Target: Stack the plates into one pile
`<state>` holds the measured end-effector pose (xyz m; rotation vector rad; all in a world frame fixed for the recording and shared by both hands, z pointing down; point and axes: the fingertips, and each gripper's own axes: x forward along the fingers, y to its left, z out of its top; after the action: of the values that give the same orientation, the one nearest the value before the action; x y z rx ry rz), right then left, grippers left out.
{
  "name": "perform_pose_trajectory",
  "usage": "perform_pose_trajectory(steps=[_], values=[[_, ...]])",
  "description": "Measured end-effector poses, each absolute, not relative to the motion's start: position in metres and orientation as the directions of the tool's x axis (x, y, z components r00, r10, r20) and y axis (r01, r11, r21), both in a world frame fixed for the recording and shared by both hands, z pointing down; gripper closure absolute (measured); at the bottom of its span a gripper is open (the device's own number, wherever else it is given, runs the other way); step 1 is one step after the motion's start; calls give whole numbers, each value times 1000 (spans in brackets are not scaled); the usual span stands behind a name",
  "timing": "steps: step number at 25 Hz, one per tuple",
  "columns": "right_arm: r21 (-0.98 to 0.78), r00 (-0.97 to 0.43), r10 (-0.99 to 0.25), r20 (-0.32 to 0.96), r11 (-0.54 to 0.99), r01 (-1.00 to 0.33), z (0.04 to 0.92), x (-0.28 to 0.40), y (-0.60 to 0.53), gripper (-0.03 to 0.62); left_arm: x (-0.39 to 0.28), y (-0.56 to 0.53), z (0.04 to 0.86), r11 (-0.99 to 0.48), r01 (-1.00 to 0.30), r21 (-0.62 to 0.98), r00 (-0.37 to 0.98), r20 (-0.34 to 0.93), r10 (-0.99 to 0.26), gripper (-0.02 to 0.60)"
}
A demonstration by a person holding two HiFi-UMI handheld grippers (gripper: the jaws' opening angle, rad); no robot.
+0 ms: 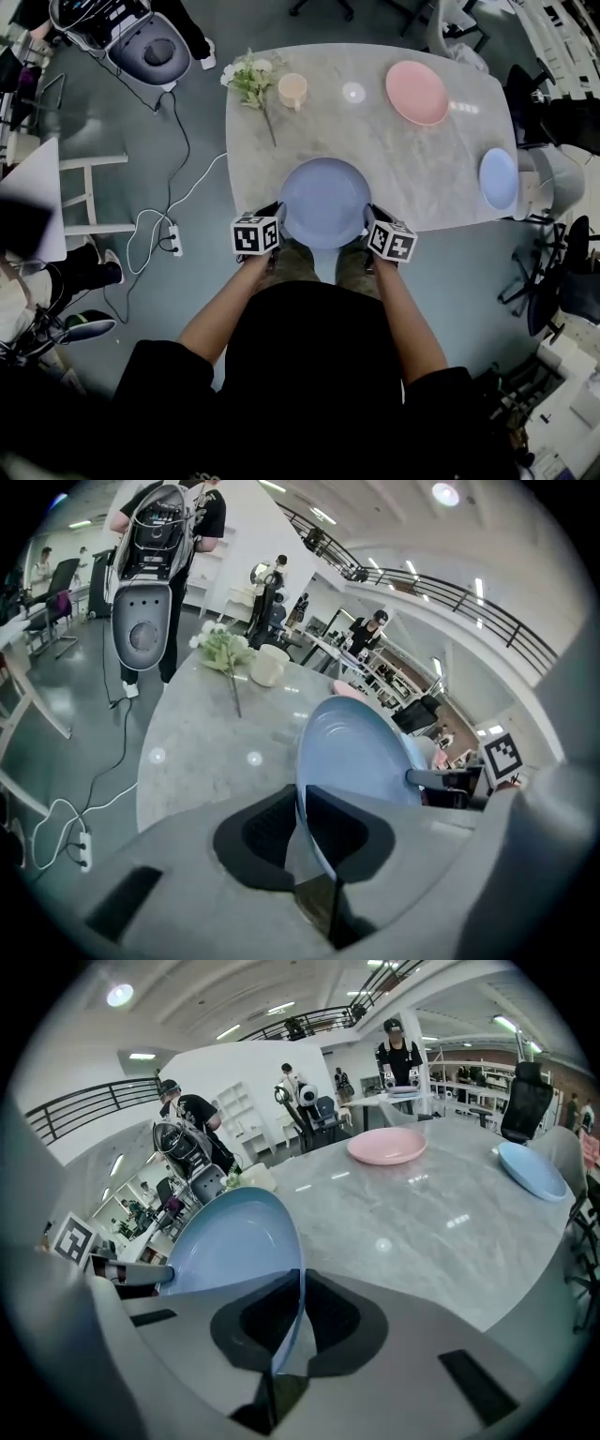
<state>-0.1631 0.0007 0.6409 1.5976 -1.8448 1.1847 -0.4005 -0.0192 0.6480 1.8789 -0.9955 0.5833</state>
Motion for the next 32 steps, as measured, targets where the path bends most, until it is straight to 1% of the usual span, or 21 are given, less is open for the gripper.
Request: perform_pose_trajectory(steps=[6,10,17,24,32], values=[[-329,-211,-600,772,-93,-940,647,-111,16,569,-349,-14,650,-307,-821,482,570,731,-375,537],[-302,-192,-606,772,-84,-950,648,-62,34,568,-299,-1,649,-324,-827,459,557,745,-367,538],[-354,-213,-635,743,-103,-929,649,31,60,569,-204,20,647,-337,-845,415,524,770,-364,538],[-381,-188,-674,715,-148,-913,659,118,93,569,-119,36,653,-384,-850,359,499,783,-372,541],[-393,-121,-714,689,-229,-891,642,233,111,569,2,36,635,-464,-801,378,562,740,-369,541]])
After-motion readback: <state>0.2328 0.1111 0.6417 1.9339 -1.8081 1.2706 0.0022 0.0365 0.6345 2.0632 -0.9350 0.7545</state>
